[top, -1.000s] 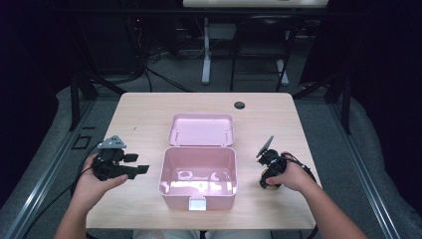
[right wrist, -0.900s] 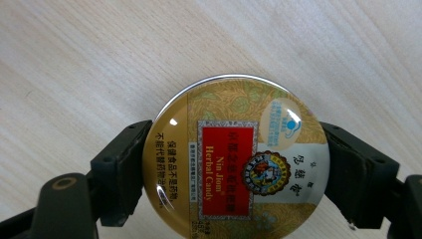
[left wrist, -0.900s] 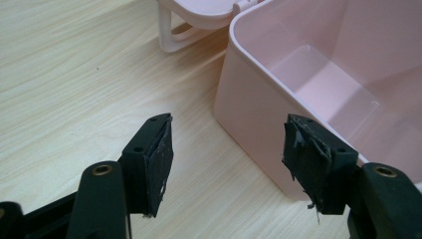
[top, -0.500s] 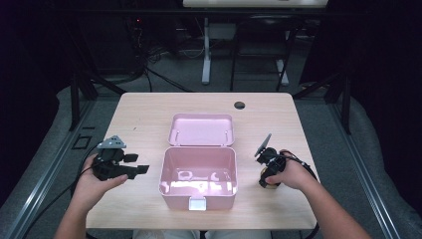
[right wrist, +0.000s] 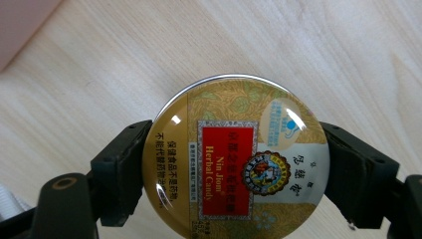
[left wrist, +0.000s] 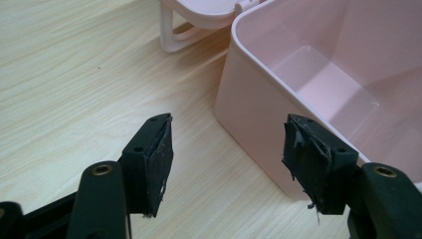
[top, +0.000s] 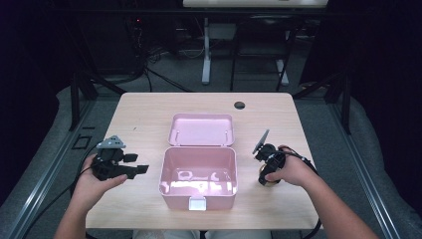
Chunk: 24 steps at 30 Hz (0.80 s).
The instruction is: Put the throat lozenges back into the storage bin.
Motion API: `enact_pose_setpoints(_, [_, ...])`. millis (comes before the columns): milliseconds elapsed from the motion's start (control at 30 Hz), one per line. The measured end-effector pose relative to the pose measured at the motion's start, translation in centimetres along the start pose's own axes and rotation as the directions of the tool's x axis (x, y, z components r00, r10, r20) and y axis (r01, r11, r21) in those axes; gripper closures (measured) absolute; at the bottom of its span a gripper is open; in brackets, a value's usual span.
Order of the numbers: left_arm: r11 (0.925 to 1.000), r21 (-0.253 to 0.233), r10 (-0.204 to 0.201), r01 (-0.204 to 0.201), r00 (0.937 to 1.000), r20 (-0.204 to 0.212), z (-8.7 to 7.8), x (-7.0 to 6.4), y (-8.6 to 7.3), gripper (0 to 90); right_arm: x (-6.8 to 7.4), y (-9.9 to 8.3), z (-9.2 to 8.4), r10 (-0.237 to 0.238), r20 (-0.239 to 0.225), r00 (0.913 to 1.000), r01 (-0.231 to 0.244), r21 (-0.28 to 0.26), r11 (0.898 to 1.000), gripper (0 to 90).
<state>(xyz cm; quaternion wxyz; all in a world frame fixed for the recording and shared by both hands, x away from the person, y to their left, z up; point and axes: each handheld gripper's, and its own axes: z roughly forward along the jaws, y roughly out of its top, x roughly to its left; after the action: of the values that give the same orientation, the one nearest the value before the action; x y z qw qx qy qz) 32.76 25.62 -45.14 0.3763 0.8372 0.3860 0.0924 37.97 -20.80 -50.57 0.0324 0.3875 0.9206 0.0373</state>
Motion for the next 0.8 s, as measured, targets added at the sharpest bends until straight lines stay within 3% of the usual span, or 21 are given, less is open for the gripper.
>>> enact_pose_setpoints(800, [1.0, 0.002, 0.001, -0.001, 1.0, -0.001, 0.1, 0.0, 0.0, 36.4, 1.3, 1.2, -5.3, -0.078, -0.016, 0.9968, 0.078, 0.0, 0.997, 19.9])
